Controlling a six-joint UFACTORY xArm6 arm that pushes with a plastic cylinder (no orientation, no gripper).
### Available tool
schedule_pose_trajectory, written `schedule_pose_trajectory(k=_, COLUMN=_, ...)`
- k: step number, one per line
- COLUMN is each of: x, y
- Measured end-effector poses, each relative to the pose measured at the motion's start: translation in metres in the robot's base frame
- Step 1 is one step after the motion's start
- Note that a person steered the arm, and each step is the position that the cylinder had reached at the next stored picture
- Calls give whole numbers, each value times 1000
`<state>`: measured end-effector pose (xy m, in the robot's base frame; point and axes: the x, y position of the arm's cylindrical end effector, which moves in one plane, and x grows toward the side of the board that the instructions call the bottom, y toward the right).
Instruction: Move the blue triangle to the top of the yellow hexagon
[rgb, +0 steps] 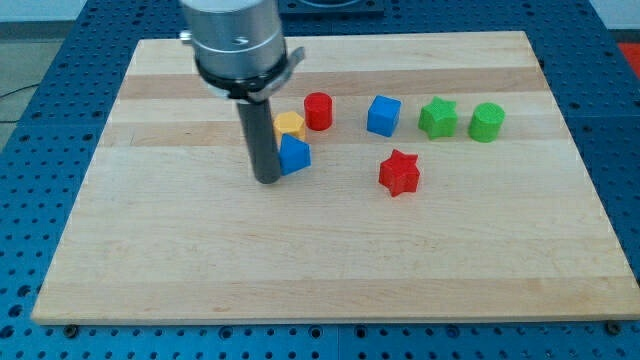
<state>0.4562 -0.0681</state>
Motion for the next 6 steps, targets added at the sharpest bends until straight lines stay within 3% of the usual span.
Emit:
schedule_pose_trajectory(k=2, x=-1, y=25)
schedule_pose_trajectory(k=6, x=-58, y=39)
